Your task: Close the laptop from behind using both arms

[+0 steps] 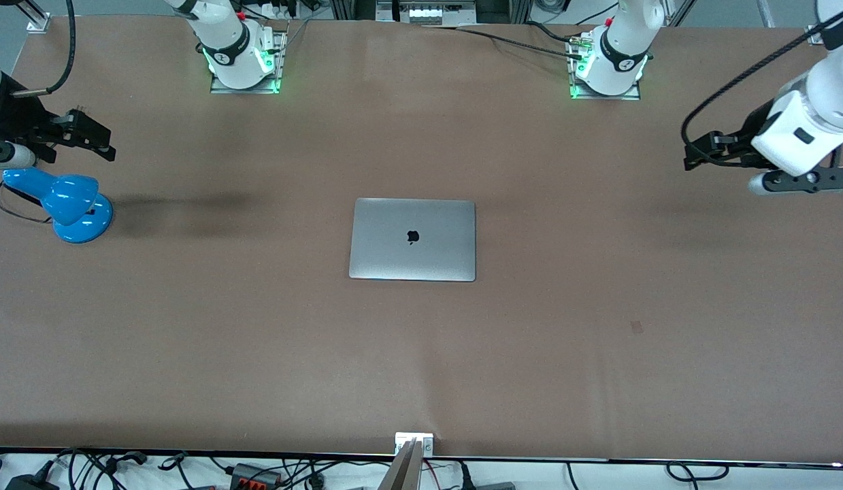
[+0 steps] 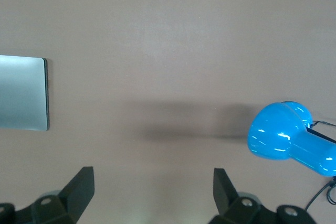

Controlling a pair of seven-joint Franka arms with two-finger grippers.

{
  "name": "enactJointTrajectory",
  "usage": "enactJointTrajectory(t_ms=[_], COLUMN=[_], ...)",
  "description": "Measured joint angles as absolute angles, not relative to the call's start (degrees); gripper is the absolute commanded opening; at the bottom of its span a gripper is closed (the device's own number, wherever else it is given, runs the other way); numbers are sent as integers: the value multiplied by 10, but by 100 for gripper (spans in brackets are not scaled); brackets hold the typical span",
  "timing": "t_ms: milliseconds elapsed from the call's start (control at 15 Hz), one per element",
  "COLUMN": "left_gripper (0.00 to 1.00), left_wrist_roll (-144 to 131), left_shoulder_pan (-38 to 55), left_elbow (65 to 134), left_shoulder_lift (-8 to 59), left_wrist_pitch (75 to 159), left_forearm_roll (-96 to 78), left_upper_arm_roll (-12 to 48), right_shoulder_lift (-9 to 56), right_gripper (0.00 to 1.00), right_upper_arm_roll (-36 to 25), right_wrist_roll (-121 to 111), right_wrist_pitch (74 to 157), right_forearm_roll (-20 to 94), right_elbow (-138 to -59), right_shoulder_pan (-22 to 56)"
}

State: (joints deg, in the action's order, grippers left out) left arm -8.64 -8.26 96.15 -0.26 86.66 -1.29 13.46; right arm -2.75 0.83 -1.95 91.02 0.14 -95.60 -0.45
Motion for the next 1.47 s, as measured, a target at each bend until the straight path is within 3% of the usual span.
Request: enactJointTrajectory(t_ms=[400, 800, 1467], left_gripper=[100, 100, 100], left_wrist_roll=[-85, -84, -83], left_shoulder_pan=[-94, -94, -94], left_elbow=[1010, 975, 973], left_shoulder_lift=[-25, -30, -29], left_wrist_pitch=[907, 897, 893], left_forearm_roll=[-13, -13, -13], left_upper_arm_roll=[139, 136, 137], right_shoulder_lift=[-27, -26, -25], right_gripper=[100, 100, 100], right_upper_arm_roll=[4, 6, 5], right_wrist_roll=[-19, -18, -18], right_wrist_pitch=[905, 905, 903], right_forearm_roll=[5, 7, 7], right_elbow=[-956, -956, -956], right_shoulder_pan=[-5, -4, -4])
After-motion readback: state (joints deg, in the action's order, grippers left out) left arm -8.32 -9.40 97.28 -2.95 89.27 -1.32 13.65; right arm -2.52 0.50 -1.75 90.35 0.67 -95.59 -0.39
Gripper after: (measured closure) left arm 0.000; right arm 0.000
